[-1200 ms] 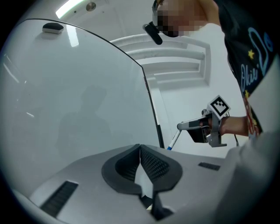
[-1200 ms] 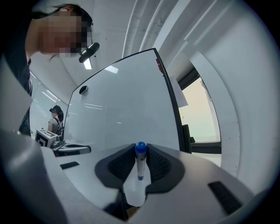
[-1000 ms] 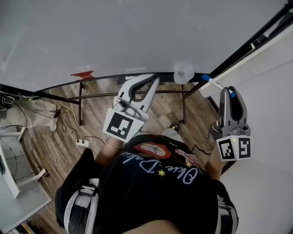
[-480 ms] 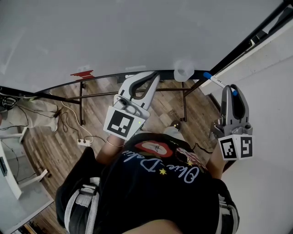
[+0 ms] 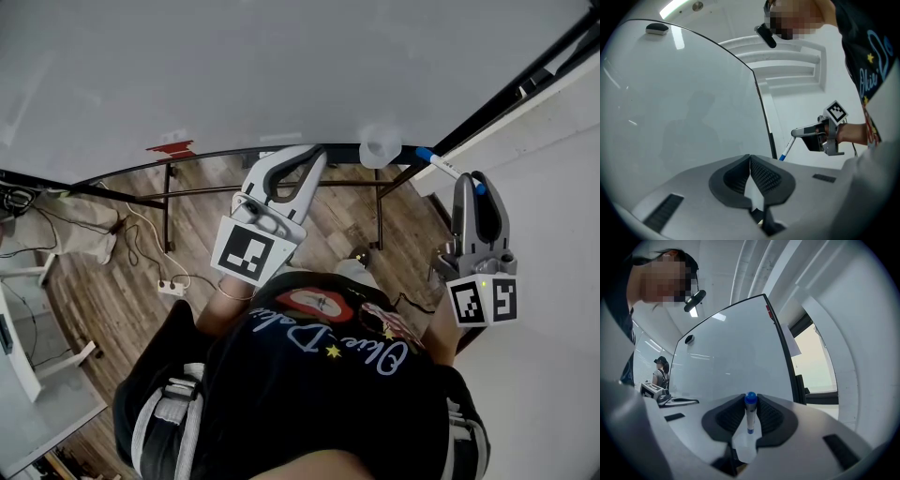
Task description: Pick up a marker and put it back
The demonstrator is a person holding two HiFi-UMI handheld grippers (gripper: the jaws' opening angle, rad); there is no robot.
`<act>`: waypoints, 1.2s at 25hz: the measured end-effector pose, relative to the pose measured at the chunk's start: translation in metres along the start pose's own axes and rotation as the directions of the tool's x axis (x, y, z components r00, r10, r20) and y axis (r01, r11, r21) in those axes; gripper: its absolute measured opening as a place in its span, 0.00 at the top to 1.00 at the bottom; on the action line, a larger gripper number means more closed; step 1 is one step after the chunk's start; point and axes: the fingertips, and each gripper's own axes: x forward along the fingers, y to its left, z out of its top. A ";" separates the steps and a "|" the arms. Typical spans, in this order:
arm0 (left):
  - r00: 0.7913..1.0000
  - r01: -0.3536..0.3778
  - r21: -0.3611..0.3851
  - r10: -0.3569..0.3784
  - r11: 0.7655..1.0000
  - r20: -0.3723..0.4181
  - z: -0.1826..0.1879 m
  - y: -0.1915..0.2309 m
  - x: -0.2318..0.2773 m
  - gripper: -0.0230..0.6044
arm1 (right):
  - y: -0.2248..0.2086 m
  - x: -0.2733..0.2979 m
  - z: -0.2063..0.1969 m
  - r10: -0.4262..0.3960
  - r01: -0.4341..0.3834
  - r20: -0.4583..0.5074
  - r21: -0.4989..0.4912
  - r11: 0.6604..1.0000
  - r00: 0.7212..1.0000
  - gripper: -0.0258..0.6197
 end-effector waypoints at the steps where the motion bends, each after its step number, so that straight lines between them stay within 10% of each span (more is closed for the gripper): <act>1: 1.000 -0.003 0.001 0.003 1.000 0.000 0.000 0.000 0.000 0.96 | 0.000 0.001 -0.001 0.004 -0.004 0.000 0.001 1.000 1.000 0.85; 30: 0.984 -0.178 0.002 0.177 0.984 -0.035 -0.006 0.031 -0.021 0.96 | 0.008 0.065 -0.041 0.167 -0.164 -0.081 0.046 0.985 0.983 0.85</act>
